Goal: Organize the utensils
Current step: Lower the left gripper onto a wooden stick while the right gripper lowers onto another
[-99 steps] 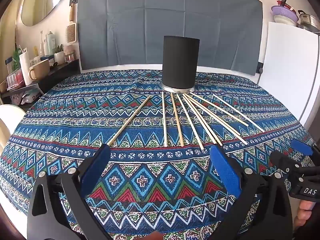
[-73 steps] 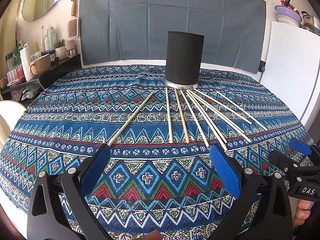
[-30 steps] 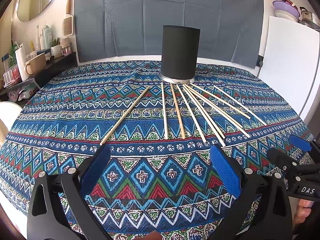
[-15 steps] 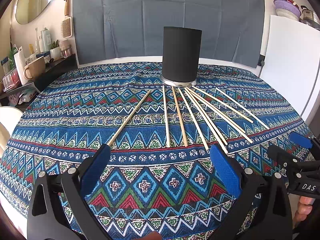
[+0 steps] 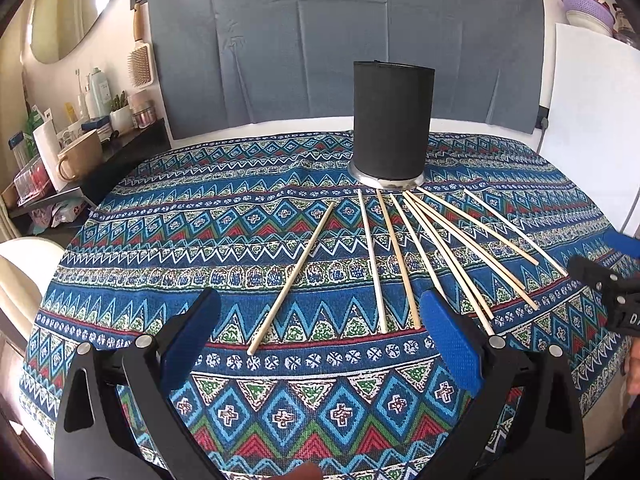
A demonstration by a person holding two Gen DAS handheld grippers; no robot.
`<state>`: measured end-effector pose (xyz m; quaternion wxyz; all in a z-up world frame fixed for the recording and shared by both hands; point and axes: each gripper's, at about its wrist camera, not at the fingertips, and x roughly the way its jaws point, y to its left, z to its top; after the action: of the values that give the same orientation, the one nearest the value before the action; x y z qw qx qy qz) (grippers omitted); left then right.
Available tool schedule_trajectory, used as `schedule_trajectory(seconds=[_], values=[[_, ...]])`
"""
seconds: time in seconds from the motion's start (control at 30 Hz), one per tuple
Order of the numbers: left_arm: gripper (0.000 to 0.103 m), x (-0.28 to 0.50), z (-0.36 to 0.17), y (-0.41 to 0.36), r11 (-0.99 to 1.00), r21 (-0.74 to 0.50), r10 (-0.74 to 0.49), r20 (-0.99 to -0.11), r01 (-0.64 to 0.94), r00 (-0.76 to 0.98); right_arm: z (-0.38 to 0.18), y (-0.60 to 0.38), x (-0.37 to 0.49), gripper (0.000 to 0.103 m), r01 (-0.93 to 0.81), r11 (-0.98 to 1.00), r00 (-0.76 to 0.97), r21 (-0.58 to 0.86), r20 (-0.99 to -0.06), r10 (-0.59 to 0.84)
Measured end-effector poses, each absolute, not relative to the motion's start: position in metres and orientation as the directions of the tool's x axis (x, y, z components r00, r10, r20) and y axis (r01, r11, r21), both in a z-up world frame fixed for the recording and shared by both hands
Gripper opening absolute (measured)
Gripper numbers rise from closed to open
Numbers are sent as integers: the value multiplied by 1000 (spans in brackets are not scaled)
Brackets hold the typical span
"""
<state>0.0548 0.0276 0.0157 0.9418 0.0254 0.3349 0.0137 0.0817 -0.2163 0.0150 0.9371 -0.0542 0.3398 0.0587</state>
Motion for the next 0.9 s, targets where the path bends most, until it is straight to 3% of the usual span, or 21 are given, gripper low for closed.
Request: schedule_trajectory(seconds=[0.37, 0.57, 0.9], values=[[97, 95, 24, 52, 994, 96, 39, -720, 43, 693, 41, -211, 128, 95, -171, 958, 790, -228, -613, -5], [97, 130, 14, 58, 978, 192, 106, -787, 78, 608, 29, -212, 170, 95, -246, 931, 724, -271, -690, -10], [97, 174, -3, 68, 974, 181, 95, -872, 136, 480, -11, -220, 234, 95, -303, 937, 525, -174, -851, 12]])
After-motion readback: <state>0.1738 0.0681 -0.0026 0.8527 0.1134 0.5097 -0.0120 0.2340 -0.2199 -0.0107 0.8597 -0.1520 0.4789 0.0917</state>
